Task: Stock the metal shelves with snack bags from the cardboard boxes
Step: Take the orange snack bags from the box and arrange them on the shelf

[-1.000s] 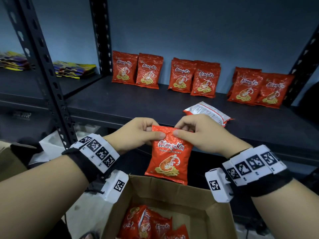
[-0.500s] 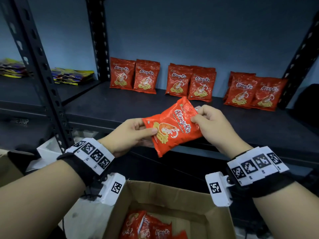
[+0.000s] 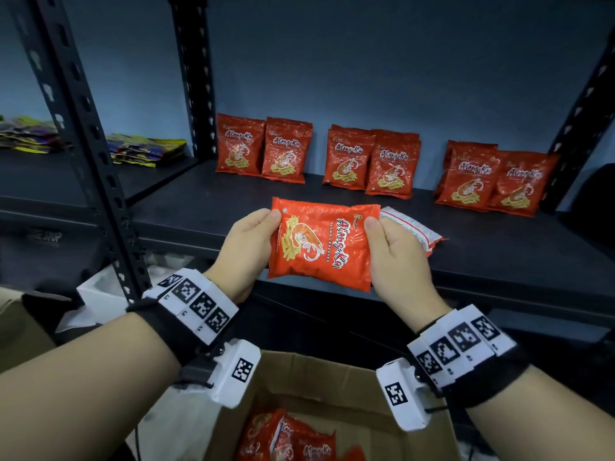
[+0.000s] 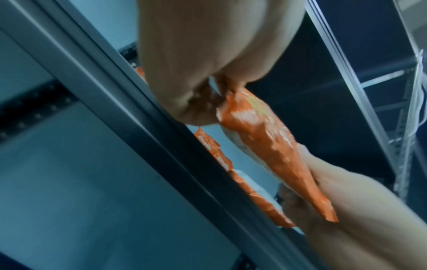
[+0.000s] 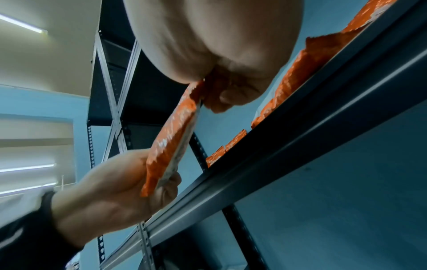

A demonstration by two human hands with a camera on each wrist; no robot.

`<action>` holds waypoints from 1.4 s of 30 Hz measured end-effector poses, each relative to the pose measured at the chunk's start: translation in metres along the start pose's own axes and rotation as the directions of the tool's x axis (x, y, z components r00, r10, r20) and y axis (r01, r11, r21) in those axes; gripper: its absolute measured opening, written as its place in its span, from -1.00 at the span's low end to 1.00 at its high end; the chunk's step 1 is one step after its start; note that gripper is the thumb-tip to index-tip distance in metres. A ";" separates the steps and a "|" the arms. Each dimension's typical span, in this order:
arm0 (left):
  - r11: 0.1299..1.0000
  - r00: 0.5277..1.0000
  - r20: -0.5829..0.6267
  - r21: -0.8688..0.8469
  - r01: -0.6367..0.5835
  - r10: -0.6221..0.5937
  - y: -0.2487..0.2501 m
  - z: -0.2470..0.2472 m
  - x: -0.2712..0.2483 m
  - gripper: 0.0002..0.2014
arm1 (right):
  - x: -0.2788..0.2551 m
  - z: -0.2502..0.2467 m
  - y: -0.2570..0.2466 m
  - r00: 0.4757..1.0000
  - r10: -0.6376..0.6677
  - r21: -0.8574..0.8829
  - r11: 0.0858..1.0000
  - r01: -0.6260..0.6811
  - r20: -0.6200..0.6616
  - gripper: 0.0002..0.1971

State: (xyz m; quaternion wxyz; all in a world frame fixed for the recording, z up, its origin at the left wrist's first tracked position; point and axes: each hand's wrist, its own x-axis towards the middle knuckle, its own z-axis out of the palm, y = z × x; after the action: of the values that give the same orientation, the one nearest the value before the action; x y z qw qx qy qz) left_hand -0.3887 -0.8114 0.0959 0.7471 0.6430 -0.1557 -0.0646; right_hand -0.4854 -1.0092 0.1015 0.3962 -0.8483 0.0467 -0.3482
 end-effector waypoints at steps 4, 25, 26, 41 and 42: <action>0.917 0.977 -0.154 0.390 -0.079 0.150 0.001 0.004 0.000 -0.51 | -0.010 0.010 -0.001 0.996 -0.044 -0.015 0.999 0.043 -0.082 -0.50; 0.941 0.984 0.024 0.289 -0.175 0.176 0.008 -0.015 0.001 -0.49 | 0.018 -0.015 0.002 0.988 0.151 0.198 0.968 -0.152 0.022 -0.54; 0.941 0.983 0.000 0.289 -0.176 0.184 0.008 -0.018 0.003 -0.50 | 0.023 -0.019 0.001 0.989 0.145 0.199 0.970 -0.141 -0.006 -0.57; 0.996 0.911 -0.412 0.077 0.039 -0.004 -0.003 -0.098 0.038 -0.74 | 0.031 -0.051 0.034 0.994 0.104 -0.405 0.911 -0.078 0.043 -0.69; 0.997 0.911 -0.413 0.070 0.045 -0.012 -0.004 -0.100 0.038 -0.73 | 0.030 -0.052 0.037 0.990 0.124 -0.425 0.901 -0.083 0.069 -0.61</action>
State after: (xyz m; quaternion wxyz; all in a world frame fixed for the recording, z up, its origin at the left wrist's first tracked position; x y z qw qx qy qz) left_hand -0.3209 -0.7297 0.0850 0.7365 0.6729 0.0124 0.0675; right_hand -0.4876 -1.0783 0.1152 0.2237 -0.9255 0.1469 -0.2679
